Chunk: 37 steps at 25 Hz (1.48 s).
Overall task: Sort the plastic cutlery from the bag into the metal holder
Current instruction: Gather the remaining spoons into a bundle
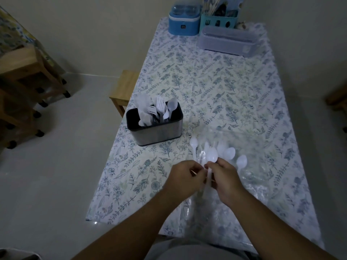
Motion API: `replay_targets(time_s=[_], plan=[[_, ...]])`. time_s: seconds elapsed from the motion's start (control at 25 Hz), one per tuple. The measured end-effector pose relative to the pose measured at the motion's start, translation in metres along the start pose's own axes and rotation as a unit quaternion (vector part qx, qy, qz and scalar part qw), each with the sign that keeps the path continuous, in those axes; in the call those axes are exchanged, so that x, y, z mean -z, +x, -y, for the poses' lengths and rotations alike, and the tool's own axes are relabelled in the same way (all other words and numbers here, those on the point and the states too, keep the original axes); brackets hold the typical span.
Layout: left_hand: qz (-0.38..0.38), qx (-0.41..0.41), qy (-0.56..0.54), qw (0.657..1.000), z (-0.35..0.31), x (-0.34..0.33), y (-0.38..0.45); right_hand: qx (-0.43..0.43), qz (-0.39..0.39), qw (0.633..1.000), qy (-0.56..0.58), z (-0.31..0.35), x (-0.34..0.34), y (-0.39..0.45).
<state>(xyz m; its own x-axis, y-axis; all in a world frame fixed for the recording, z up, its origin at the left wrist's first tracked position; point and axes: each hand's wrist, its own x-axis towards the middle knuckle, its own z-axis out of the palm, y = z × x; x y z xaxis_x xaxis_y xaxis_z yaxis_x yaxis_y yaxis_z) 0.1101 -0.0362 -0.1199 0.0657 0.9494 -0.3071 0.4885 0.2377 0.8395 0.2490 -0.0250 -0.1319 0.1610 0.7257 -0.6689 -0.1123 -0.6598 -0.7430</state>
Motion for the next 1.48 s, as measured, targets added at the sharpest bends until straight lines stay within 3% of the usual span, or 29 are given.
replay_targets(time_s=[0.16, 0.4, 0.56, 0.76, 1.04, 1.2, 1.36, 1.48], plan=[[-0.091, 0.049, 0.041, 0.994, 0.004, -0.004, 0.043, -0.005, -0.004, 1.0, -0.022, -0.003, 0.019, -0.004], [-0.091, 0.052, 0.201, 0.974, 0.001, -0.024, 0.088, -0.003, 0.014, 0.999, -0.045, -0.017, 0.029, -0.007], [-0.052, 0.051, 0.267, 0.961, -0.001, -0.014, 0.082, -0.013, 0.012, 1.0, -0.023, -0.009, 0.034, -0.003], [-0.093, 0.135, 0.022, 0.986, 0.003, -0.004, 0.038, -0.013, 0.065, 0.998, 0.009, 0.003, 0.03, 0.006], [-0.129, 0.14, 0.011, 0.982, 0.0, -0.045, 0.018, 0.012, 0.089, 0.995, -0.035, -0.005, 0.021, 0.01], [-0.196, 0.159, 0.002, 0.968, 0.006, -0.044, 0.007, 0.017, 0.083, 0.995, -0.052, -0.004, 0.025, 0.003], [-0.204, 0.163, -0.189, 0.947, -0.001, -0.04, -0.003, 0.028, 0.112, 0.992, -0.054, -0.002, 0.021, -0.002], [-0.202, 0.136, -0.205, 0.948, -0.012, -0.035, -0.008, 0.015, 0.136, 0.991, -0.01, 0.006, 0.005, -0.009]])
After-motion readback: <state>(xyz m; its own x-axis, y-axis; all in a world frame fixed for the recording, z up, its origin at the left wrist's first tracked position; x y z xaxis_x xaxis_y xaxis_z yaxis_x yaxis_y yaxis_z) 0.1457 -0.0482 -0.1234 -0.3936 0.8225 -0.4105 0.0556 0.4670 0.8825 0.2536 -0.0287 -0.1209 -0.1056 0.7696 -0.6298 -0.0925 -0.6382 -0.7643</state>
